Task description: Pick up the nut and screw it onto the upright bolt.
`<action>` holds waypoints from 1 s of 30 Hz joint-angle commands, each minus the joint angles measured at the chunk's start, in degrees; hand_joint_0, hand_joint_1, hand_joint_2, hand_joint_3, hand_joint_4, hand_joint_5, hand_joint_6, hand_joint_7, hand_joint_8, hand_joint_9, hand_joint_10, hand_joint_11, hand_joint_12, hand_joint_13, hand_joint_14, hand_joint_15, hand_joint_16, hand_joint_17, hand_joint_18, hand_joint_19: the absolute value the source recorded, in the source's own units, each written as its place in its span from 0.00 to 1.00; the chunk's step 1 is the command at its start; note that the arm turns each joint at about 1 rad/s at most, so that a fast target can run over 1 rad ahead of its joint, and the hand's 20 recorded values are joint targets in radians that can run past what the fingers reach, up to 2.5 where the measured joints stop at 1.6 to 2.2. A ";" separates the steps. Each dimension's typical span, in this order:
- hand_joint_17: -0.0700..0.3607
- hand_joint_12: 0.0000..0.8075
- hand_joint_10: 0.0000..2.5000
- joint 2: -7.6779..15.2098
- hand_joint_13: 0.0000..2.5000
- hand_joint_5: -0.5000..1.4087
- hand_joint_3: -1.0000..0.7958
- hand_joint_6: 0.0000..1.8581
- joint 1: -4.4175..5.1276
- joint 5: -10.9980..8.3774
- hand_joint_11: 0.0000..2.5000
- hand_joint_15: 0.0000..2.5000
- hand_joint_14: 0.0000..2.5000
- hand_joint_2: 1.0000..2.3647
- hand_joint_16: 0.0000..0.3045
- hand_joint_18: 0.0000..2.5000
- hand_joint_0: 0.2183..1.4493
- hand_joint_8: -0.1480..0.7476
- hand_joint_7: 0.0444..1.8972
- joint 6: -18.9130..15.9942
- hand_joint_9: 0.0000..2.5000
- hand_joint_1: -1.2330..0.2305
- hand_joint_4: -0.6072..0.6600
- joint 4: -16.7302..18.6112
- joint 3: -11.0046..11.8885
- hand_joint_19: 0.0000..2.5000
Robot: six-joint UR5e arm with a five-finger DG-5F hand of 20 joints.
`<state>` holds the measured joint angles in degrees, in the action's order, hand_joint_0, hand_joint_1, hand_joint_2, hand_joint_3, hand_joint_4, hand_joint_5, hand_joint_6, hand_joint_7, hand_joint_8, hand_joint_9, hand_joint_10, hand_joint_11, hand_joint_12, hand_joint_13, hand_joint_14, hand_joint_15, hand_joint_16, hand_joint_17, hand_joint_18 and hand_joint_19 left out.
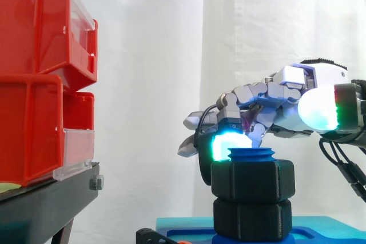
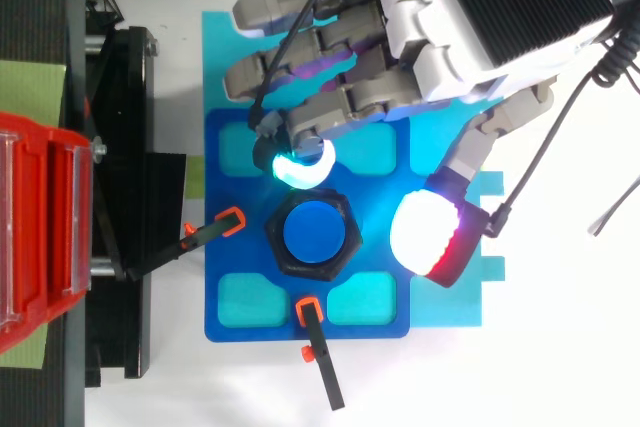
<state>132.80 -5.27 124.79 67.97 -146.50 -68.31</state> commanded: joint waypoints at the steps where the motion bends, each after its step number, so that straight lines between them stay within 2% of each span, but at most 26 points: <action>1: 0.30 0.32 0.00 0.00 0.20 0.25 0.28 0.30 -0.01 0.45 0.00 0.00 0.00 0.00 0.08 0.05 0.23 0.50 0.69 -0.03 0.38 0.72 0.66 0.07 0.02 0.00; 3: 0.30 0.33 0.00 0.00 0.19 0.25 0.28 0.27 -0.01 0.63 0.00 0.00 0.00 0.00 0.09 0.04 0.23 0.50 0.73 -0.03 0.38 0.72 0.66 0.25 0.10 0.00; 5: 0.34 0.38 0.00 0.00 0.16 0.23 0.28 0.27 -0.18 0.98 0.00 0.00 0.00 0.00 0.11 0.00 0.20 0.48 0.63 -0.03 0.34 0.74 0.66 0.42 0.37 0.00; 8: 0.37 0.39 0.00 0.00 0.14 0.21 0.28 0.27 -0.36 1.42 0.00 0.00 0.00 0.00 0.13 0.00 0.19 0.47 0.57 -0.03 0.32 0.74 0.67 0.42 0.81 0.00; 10: 0.38 0.40 0.00 0.00 0.12 0.20 0.28 0.27 -0.53 2.12 0.00 0.00 0.00 0.00 0.14 0.00 0.18 0.47 0.52 0.06 0.30 0.75 0.68 -0.02 1.77 0.00; 12: 0.39 0.40 0.00 -0.09 0.11 0.19 0.28 0.27 -0.53 3.00 0.00 0.00 0.00 0.00 0.14 0.00 0.18 0.46 0.48 0.14 0.30 0.75 0.68 -0.28 1.77 0.00; 13: 0.40 0.41 0.00 0.00 0.08 0.19 0.28 0.27 -0.27 3.79 0.00 0.00 0.00 0.00 0.15 0.00 0.18 0.46 0.46 1.55 0.28 0.75 0.67 -0.11 1.77 0.00; 16: 0.40 0.41 0.00 0.00 0.05 0.19 0.28 0.27 -0.36 3.88 0.00 0.00 0.00 0.00 0.15 0.00 0.18 0.45 0.44 5.07 0.25 0.75 0.67 -0.02 1.77 0.00; 21: 0.41 0.42 0.00 0.00 0.04 0.19 0.28 0.27 -0.18 3.70 0.00 0.00 0.00 0.00 0.16 0.00 0.18 0.44 0.41 4.98 0.23 0.76 0.67 -0.28 1.86 0.00; 30: 0.41 0.42 0.00 0.00 0.03 0.19 0.28 0.27 0.26 1.86 0.00 0.00 0.00 0.00 0.16 0.00 0.18 0.44 0.38 4.45 0.23 0.75 0.67 0.51 1.86 0.00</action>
<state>132.80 -5.17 127.30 72.52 -146.46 -66.51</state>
